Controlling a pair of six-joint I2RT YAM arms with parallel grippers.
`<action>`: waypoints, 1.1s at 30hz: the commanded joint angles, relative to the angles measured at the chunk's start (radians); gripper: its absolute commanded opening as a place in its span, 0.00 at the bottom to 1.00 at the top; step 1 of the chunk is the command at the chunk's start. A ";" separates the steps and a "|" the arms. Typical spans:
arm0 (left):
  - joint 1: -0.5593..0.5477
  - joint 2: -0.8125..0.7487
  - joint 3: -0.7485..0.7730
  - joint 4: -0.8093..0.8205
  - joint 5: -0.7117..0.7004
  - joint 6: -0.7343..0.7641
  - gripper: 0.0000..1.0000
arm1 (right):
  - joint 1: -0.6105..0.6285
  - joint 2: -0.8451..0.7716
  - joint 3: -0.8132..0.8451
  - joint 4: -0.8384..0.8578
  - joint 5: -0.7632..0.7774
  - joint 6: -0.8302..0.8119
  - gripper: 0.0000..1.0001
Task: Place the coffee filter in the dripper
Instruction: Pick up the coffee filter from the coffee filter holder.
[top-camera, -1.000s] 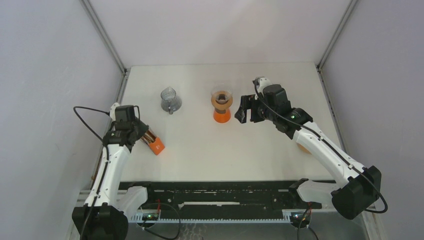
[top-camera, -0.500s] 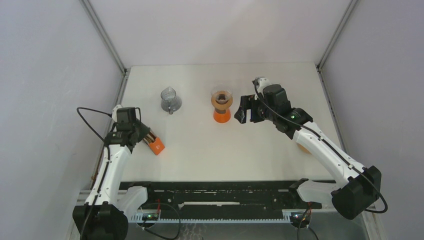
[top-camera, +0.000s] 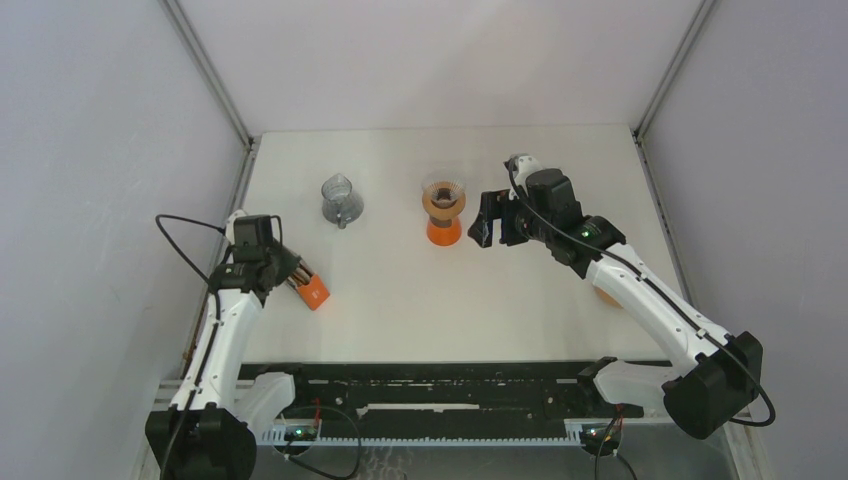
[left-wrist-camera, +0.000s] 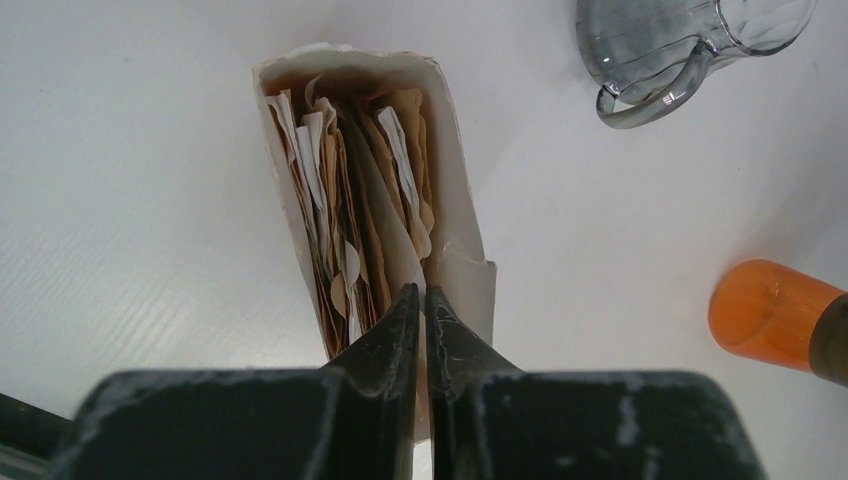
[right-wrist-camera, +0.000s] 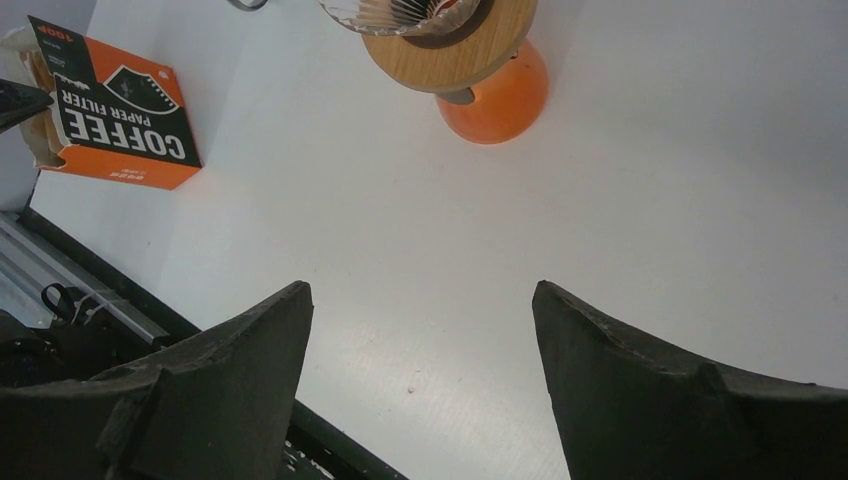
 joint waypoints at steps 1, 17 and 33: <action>0.008 -0.013 -0.004 0.009 0.015 0.021 0.06 | -0.003 -0.010 0.000 0.046 -0.010 -0.004 0.89; 0.007 -0.010 -0.033 0.013 0.052 0.012 0.18 | -0.002 -0.014 0.000 0.048 -0.017 -0.003 0.89; 0.008 -0.005 -0.044 0.019 0.051 0.016 0.07 | -0.002 -0.015 0.000 0.052 -0.031 0.000 0.89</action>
